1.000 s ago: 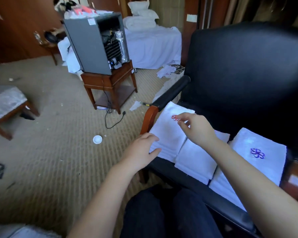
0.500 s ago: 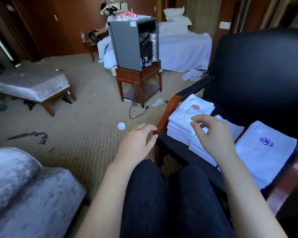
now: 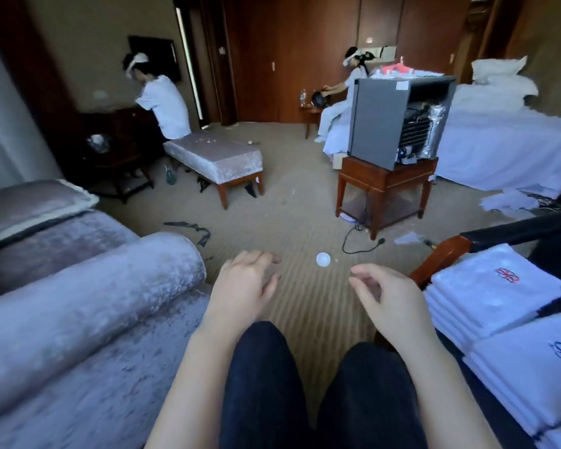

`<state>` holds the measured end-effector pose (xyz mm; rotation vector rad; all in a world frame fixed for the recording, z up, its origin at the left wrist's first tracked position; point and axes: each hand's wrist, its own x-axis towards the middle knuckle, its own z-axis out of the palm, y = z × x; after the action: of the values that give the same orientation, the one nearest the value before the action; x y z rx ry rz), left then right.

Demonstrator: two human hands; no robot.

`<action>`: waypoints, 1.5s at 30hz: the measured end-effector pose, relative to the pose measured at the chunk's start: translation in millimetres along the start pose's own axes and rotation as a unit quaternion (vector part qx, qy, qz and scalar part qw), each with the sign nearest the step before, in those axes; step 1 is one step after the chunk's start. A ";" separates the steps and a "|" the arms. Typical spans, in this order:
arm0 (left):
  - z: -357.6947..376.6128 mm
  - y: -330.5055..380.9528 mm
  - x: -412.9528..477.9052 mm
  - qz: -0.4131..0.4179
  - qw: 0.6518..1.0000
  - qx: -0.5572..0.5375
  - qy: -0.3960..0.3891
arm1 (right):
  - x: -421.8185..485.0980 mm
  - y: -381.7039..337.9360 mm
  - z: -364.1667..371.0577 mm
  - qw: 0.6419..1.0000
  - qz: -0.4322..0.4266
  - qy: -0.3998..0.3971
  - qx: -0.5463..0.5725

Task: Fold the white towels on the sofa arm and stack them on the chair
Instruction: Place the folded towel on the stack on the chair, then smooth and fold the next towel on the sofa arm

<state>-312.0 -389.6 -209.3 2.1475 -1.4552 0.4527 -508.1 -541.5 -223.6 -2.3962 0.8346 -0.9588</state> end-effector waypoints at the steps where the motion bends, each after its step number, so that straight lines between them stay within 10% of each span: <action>1: -8.4 -11.7 -6.0 -0.018 1.000 0.009 0.012 | 6.9 -10.3 10.0 1.000 -0.019 -0.016 0.005; 23: -184.2 -157.7 -172.6 -0.330 0.890 0.292 0.118 | 61.8 -256.5 200.3 0.877 -0.402 -0.216 0.148; 38: -269.2 -296.6 -253.1 -0.468 0.756 0.449 0.093 | 58.0 -410.0 356.9 0.798 -0.492 -0.279 0.209; 45: -281.4 -356.0 -260.2 -0.483 0.745 0.444 0.120 | 31.4 -496.0 416.6 0.764 -0.522 -0.302 0.230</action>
<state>-76.7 77.4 -195.3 2.9836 0.2774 1.0642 -3.7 -134.5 -203.0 -2.3466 -0.9808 -0.4934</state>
